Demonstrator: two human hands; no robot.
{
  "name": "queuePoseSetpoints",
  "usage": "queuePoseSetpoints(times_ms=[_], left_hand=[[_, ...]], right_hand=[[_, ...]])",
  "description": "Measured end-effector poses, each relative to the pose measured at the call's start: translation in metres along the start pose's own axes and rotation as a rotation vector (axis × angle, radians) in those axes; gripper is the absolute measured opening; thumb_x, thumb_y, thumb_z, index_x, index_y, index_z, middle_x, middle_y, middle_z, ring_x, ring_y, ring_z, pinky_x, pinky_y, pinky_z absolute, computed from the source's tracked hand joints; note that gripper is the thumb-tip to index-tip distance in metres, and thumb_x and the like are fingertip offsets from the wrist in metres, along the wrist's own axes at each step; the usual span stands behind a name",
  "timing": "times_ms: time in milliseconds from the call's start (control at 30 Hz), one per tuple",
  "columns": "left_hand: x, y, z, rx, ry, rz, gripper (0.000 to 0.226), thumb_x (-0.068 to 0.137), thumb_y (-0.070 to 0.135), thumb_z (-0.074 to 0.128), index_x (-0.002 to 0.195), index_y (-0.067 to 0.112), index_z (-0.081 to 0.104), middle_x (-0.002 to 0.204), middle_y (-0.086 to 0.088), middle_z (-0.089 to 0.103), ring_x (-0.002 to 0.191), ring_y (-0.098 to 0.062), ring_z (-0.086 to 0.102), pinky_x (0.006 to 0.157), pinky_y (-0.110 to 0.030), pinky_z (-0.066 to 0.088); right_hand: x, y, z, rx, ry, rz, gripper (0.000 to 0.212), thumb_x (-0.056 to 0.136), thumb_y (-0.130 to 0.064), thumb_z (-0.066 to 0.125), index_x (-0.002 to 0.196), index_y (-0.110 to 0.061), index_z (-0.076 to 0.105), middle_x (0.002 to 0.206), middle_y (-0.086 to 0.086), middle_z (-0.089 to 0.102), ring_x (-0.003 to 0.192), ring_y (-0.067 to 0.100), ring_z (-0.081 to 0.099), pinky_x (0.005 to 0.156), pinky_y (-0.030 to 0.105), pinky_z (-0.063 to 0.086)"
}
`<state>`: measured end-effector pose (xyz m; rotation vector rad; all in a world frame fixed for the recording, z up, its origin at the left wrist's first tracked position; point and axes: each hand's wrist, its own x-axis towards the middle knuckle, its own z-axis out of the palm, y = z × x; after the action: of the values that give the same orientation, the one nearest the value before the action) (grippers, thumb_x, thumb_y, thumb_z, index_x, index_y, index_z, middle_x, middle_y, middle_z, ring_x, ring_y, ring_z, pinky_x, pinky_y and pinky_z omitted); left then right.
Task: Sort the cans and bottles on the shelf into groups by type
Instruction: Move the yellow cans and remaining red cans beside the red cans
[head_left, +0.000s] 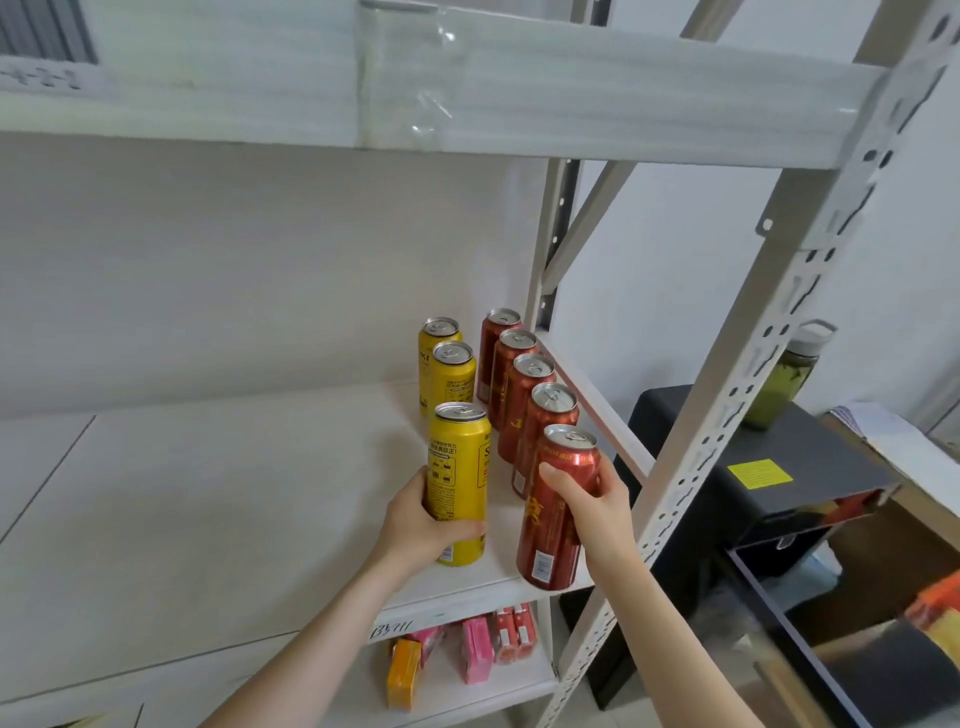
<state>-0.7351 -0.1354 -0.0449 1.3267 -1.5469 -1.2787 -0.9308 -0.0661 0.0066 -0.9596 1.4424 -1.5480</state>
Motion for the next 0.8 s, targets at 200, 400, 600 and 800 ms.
queuePoseSetpoints(times_ms=[200, 400, 600, 800], left_hand=[[0.022, -0.006, 0.011, -0.002, 0.127, 0.012, 0.07, 0.047, 0.034, 0.092, 0.106, 0.043, 0.057, 0.101, 0.018, 0.068, 0.09, -0.003, 0.066, 0.072, -0.025, 0.052], [0.046, -0.012, 0.013, -0.018, 0.232, 0.036, 0.067, 0.045, 0.029, 0.092, 0.103, 0.036, 0.06, 0.096, 0.011, 0.072, 0.084, -0.006, 0.069, 0.072, -0.031, 0.057], [0.065, -0.013, 0.016, -0.01, 0.237, 0.053, 0.075, 0.04, 0.036, 0.09, 0.109, 0.033, 0.06, 0.104, 0.003, 0.071, 0.092, -0.015, 0.07, 0.083, -0.044, 0.058], [0.078, -0.01, 0.02, 0.022, 0.274, 0.05, 0.077, 0.038, 0.031, 0.091, 0.108, 0.024, 0.059, 0.107, -0.006, 0.066, 0.095, -0.023, 0.067, 0.084, -0.045, 0.057]], right_hand=[[0.016, 0.009, -0.007, -0.004, -0.026, -0.025, 0.054, 0.062, -0.041, 0.083, 0.11, -0.046, 0.058, 0.105, -0.019, 0.071, 0.096, 0.005, 0.068, 0.074, 0.024, 0.05], [0.026, 0.021, -0.01, -0.044, -0.044, -0.053, 0.056, 0.061, -0.041, 0.087, 0.102, -0.062, 0.055, 0.103, -0.028, 0.067, 0.095, -0.001, 0.066, 0.068, 0.017, 0.053], [0.029, 0.026, -0.009, -0.053, -0.064, -0.087, 0.061, 0.053, -0.049, 0.084, 0.104, -0.062, 0.052, 0.105, -0.029, 0.065, 0.098, -0.007, 0.063, 0.059, 0.009, 0.051], [0.03, 0.028, -0.012, -0.043, -0.072, -0.08, 0.064, 0.054, -0.045, 0.084, 0.104, -0.061, 0.049, 0.105, -0.03, 0.064, 0.098, -0.008, 0.062, 0.059, 0.009, 0.051]])
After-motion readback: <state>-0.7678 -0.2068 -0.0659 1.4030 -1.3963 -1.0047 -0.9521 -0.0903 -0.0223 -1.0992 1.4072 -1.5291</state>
